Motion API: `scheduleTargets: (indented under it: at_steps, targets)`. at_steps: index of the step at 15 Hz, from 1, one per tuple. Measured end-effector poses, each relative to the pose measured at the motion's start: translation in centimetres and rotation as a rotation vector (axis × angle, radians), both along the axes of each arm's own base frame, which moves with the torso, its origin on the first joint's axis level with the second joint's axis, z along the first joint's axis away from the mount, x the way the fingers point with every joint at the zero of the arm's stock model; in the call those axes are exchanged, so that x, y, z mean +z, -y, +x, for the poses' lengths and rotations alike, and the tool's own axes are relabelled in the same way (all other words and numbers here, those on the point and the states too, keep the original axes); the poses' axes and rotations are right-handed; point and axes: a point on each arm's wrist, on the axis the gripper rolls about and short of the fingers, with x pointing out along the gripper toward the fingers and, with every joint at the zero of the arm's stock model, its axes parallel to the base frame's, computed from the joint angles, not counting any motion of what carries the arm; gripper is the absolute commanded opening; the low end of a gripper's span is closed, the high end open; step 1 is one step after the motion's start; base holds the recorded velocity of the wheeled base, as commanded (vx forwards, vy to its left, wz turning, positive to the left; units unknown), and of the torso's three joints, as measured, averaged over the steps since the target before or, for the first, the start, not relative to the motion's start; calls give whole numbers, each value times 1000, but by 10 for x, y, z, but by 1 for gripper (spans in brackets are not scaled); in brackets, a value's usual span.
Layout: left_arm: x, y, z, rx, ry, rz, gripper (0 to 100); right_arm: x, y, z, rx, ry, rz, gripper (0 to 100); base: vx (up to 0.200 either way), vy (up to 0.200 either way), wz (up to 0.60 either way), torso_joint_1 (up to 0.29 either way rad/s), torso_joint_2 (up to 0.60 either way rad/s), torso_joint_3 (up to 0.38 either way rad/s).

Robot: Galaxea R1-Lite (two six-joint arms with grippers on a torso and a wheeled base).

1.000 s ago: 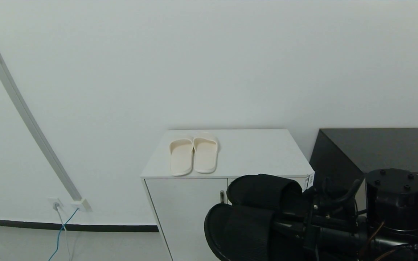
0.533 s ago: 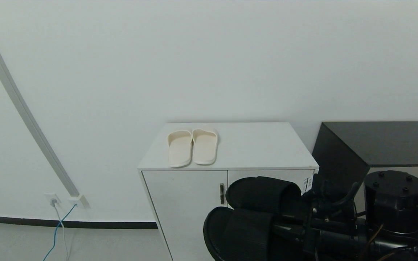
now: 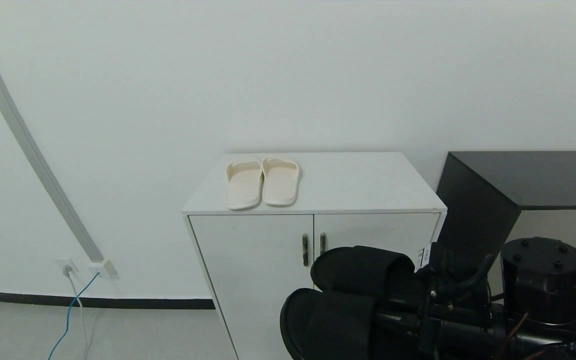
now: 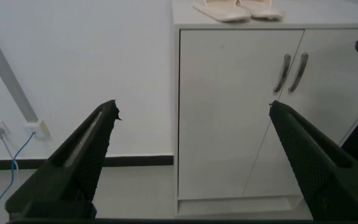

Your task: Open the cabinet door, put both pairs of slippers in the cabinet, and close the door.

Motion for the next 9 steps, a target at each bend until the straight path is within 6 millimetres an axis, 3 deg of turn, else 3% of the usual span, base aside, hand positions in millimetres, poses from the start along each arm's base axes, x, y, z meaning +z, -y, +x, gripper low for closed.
scheduleTargets:
  at_steps: [9]
  targets:
    - [0, 0, 0, 0, 0, 0, 100, -2, -2, -3, 16, -5, -7, 0, 0, 0, 0, -199, 525, 320]
